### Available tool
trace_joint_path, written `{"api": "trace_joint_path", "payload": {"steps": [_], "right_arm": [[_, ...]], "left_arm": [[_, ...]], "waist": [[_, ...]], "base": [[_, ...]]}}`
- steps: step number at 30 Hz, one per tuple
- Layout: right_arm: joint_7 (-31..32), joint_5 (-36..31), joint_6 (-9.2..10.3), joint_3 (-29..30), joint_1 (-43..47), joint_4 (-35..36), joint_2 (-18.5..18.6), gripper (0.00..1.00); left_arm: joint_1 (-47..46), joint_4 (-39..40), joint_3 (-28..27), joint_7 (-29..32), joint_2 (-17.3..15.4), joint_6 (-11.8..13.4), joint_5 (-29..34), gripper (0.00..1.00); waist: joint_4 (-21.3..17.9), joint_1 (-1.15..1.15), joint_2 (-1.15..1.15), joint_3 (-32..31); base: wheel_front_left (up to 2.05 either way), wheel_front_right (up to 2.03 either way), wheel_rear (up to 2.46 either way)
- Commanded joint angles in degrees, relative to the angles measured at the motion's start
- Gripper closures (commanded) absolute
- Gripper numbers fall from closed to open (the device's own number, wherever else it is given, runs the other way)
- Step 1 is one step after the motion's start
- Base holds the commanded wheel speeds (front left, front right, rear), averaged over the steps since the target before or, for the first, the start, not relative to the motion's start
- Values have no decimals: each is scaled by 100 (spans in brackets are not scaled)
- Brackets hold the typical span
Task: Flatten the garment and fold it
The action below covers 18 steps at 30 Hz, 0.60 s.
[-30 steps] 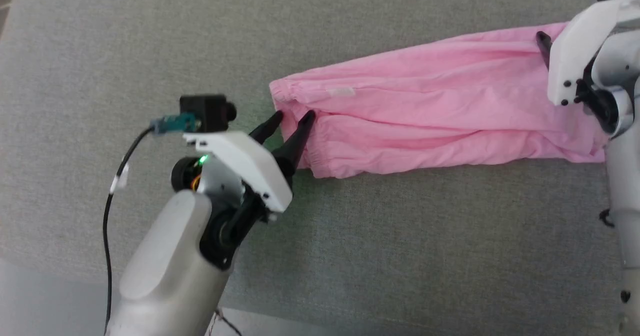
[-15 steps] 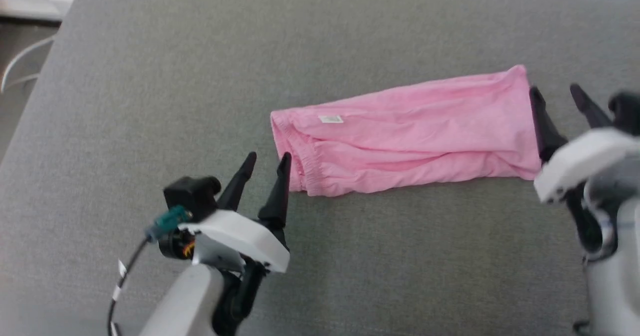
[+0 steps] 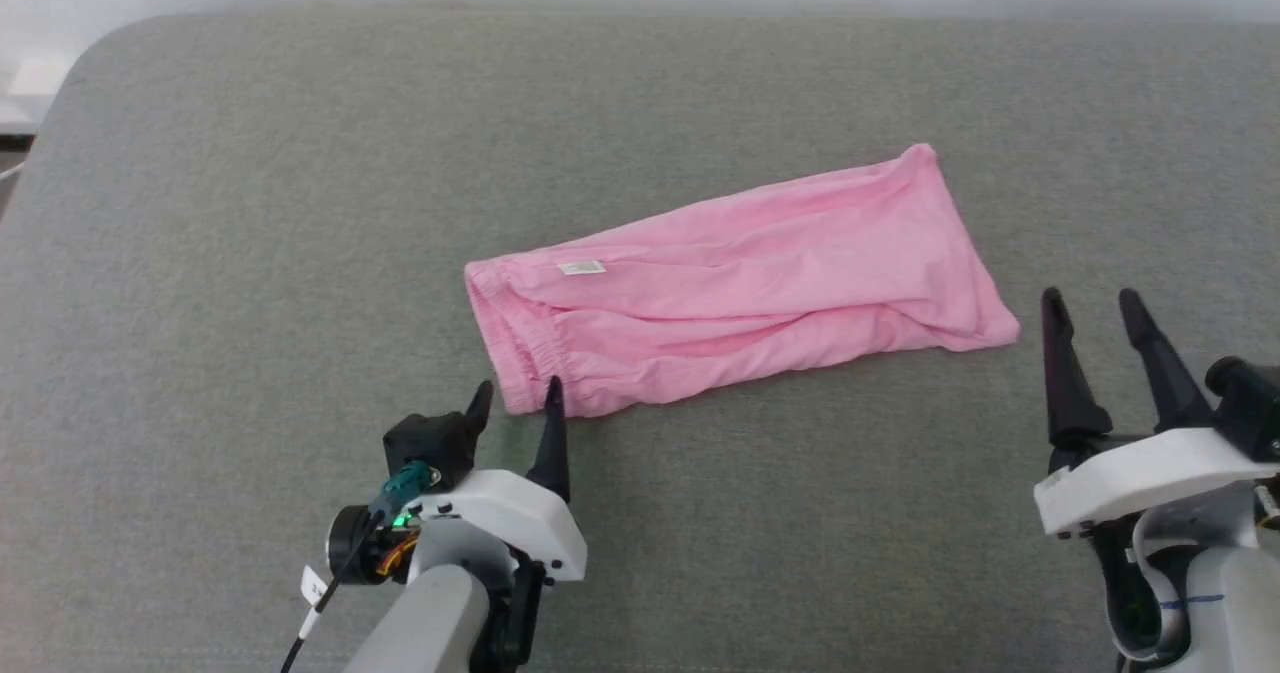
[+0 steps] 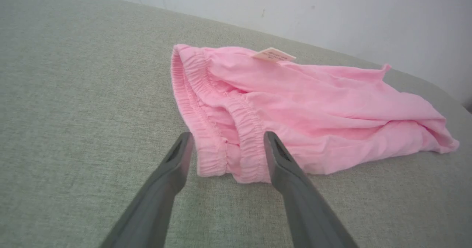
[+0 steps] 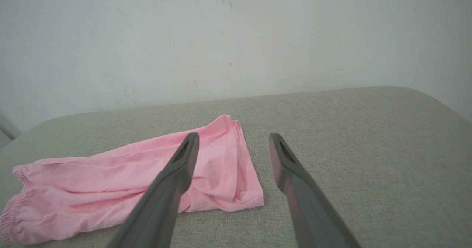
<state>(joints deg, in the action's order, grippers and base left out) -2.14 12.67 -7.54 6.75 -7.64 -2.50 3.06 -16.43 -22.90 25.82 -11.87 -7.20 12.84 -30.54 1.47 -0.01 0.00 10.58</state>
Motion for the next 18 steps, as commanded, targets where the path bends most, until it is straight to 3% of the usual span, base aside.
{"api": "trace_joint_path", "payload": {"steps": [1,10,16,17,18], "right_arm": [[-43,49,5,-33,52,-23,-15,0],[-156,118,5,-230,-18,-124,-17,0],[-135,111,5,-271,-27,-164,-17,0],[-113,99,5,-272,-27,-182,-18,0],[-85,82,5,-270,-30,-202,-18,0]], "left_arm": [[-106,-108,-24,-36,12,58,67,0],[-387,-1114,-145,222,93,287,-73,0],[-540,-1445,-3,650,170,-108,-300,0],[-561,-1473,35,674,179,-165,-305,51],[-581,-1495,56,675,186,-210,-314,91]], "waist": [[-119,1,0,-43],[-354,1,0,-29],[-369,1,0,10],[-360,1,0,13],[-350,1,0,14]], "base": [[0,0,0],[0,0,0],[0,0,0],[0,0,0],[0,0,0]]}}
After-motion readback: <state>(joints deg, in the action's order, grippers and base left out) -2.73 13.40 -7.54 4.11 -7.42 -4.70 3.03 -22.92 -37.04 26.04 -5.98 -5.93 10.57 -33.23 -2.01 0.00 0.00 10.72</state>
